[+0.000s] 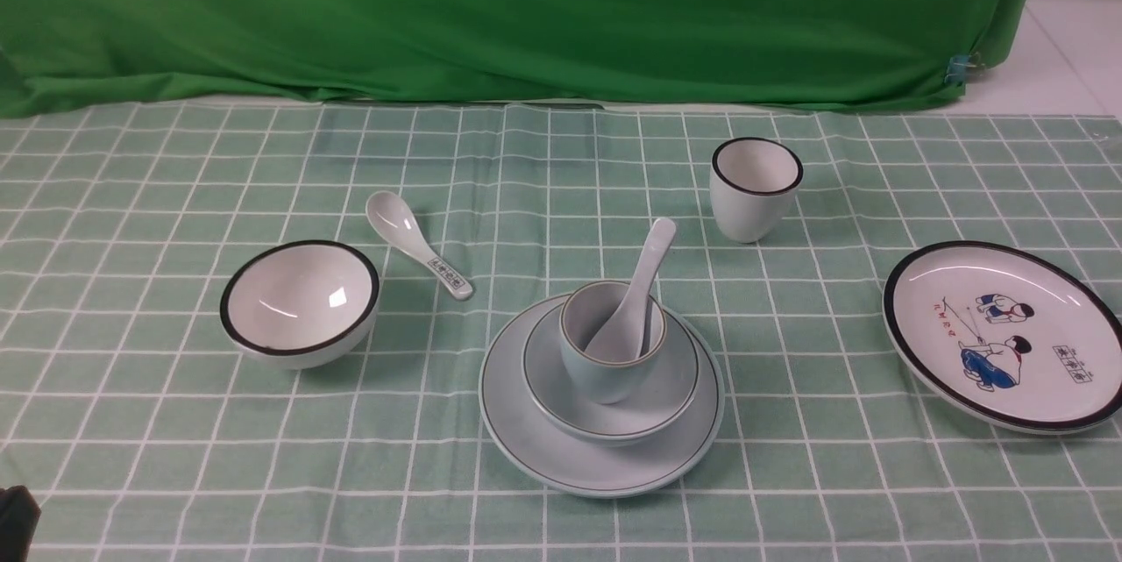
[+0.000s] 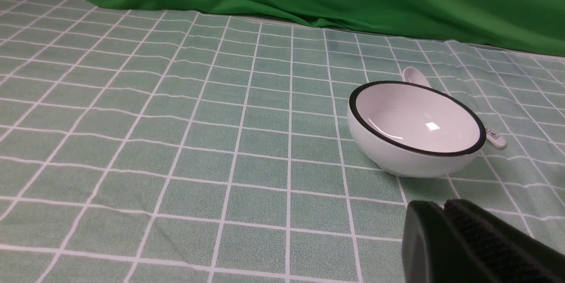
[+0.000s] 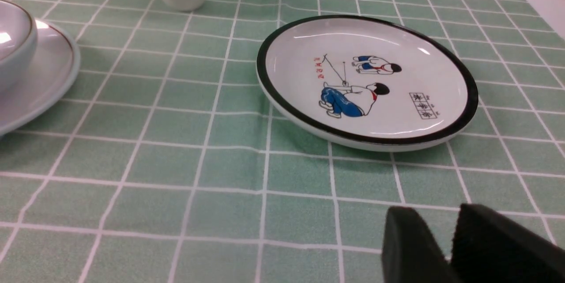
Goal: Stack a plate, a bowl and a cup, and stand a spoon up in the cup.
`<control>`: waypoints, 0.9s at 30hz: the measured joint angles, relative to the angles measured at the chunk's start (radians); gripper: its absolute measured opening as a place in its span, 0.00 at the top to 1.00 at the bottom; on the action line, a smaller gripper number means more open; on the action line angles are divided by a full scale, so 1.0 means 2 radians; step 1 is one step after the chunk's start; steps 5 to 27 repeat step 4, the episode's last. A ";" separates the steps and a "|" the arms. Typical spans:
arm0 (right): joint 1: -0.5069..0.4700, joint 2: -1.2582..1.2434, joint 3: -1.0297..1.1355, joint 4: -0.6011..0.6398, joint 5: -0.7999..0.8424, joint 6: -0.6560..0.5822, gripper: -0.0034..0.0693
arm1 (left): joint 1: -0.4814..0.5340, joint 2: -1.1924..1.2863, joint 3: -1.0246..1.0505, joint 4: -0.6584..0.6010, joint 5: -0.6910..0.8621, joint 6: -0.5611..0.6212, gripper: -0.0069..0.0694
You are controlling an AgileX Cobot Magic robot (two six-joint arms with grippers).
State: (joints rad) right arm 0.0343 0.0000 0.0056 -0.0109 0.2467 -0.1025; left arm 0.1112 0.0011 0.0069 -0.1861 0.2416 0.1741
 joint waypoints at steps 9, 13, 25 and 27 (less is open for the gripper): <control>0.000 0.000 0.000 0.000 0.000 0.000 0.66 | 0.000 0.000 0.000 0.000 0.000 0.000 0.89; 0.000 0.000 0.000 0.000 0.000 0.000 0.66 | 0.000 0.000 0.000 0.000 0.000 0.000 0.89; 0.000 0.000 0.000 0.000 0.000 0.000 0.66 | 0.000 0.000 0.000 0.000 0.000 0.000 0.89; 0.000 0.000 0.000 0.000 0.000 0.000 0.66 | 0.000 0.000 0.000 0.000 0.000 0.000 0.89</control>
